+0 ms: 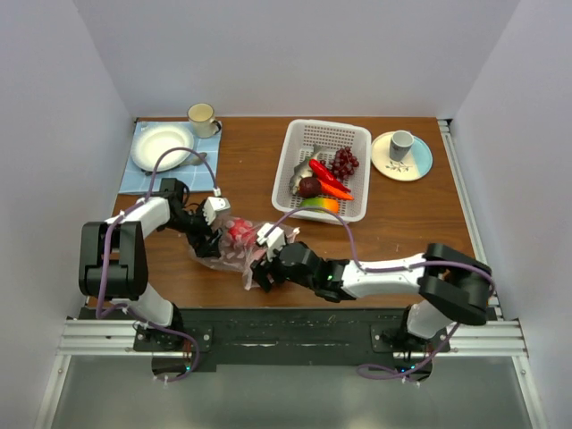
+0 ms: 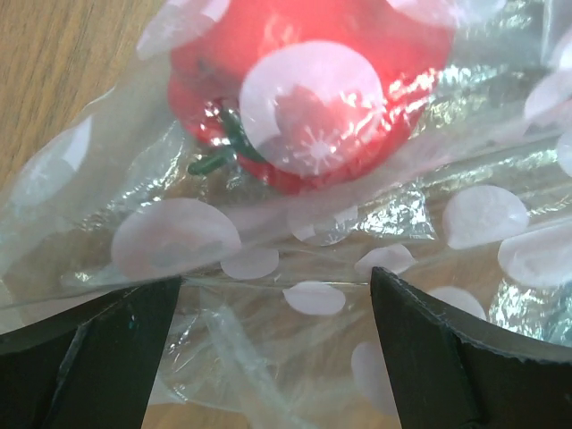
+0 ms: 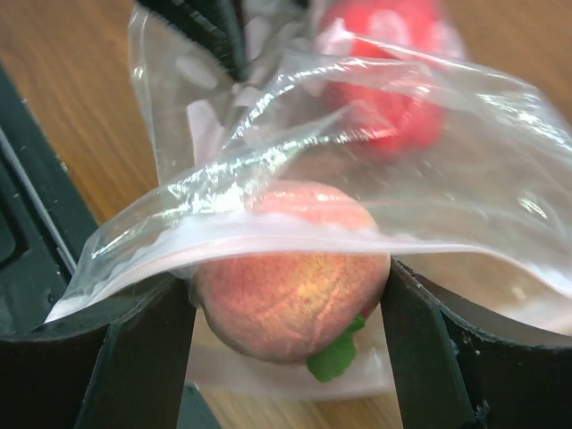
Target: Open the zip-top bag and remove the fake food
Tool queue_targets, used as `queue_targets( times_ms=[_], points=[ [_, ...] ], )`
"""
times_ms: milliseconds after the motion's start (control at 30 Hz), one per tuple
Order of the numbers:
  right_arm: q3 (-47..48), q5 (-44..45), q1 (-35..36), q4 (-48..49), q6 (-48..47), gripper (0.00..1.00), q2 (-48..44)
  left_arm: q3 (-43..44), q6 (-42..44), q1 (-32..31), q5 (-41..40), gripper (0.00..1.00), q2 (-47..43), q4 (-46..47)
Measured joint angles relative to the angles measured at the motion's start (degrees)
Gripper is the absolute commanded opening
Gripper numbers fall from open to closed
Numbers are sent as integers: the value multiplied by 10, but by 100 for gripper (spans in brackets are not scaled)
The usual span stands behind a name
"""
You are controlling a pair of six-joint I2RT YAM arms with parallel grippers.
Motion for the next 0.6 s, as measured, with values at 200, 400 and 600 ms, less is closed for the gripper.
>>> queue_targets(
  times_ms=[200,400,600],
  points=[
    [3,83,5,-111,10,41,-80,-1,0,0,-10,94,-1,13],
    [39,192,9,-248,50,27,-70,-11,3,0,-35,94,-9,44],
    [32,266,9,-303,63,20,-125,-12,7,0,-51,93,-9,59]
  ],
)
